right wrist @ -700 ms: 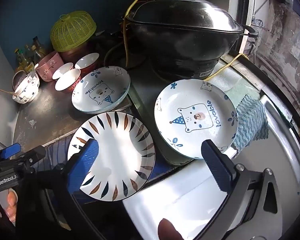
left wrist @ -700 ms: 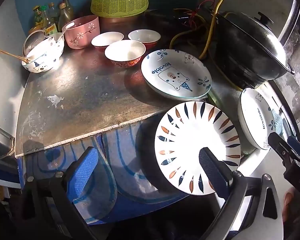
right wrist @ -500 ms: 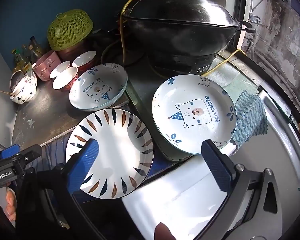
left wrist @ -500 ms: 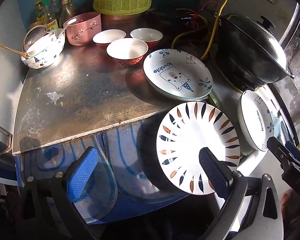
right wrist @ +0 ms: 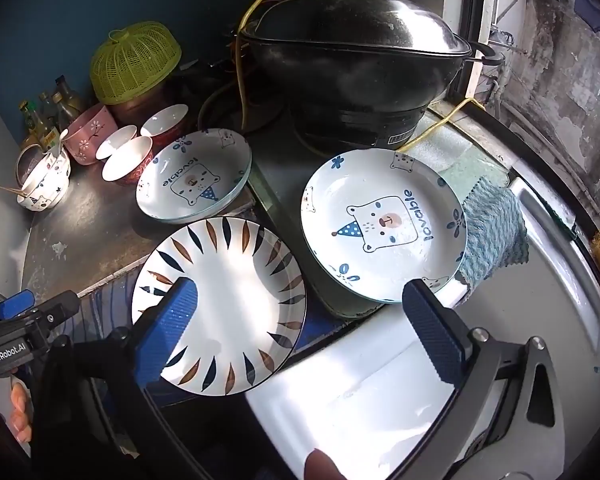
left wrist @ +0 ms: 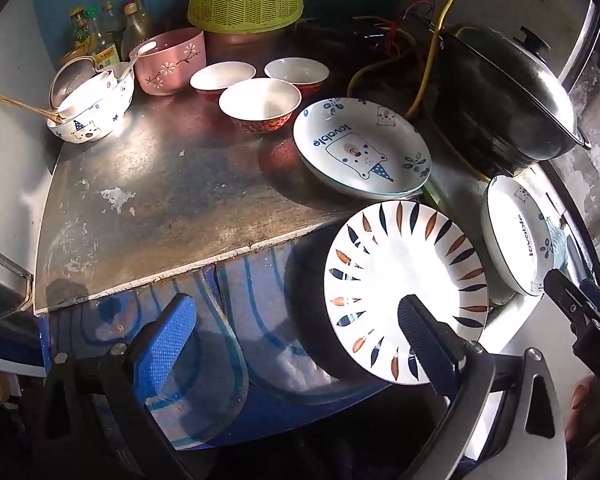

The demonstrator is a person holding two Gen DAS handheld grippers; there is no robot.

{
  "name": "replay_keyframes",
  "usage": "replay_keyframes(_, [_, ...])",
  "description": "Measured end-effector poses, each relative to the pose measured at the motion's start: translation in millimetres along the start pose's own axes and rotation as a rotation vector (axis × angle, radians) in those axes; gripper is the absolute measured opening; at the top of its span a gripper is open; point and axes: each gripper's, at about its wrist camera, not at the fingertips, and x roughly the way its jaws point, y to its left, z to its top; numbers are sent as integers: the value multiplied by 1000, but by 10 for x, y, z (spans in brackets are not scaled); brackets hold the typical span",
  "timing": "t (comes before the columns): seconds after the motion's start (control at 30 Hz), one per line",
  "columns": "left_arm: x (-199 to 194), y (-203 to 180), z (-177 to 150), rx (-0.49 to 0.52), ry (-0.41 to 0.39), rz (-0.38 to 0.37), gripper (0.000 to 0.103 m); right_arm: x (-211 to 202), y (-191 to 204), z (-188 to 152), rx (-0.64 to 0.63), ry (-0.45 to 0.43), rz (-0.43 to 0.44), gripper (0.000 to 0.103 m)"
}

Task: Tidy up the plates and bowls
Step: 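Move the left gripper toward the leaf-pattern plate standing in the rack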

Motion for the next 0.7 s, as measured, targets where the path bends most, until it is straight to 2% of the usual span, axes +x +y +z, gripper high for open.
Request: replay_keyframes(0.7, [-15,95,37,4,1,-2,102,-39,49,2,16,-11,-26,103])
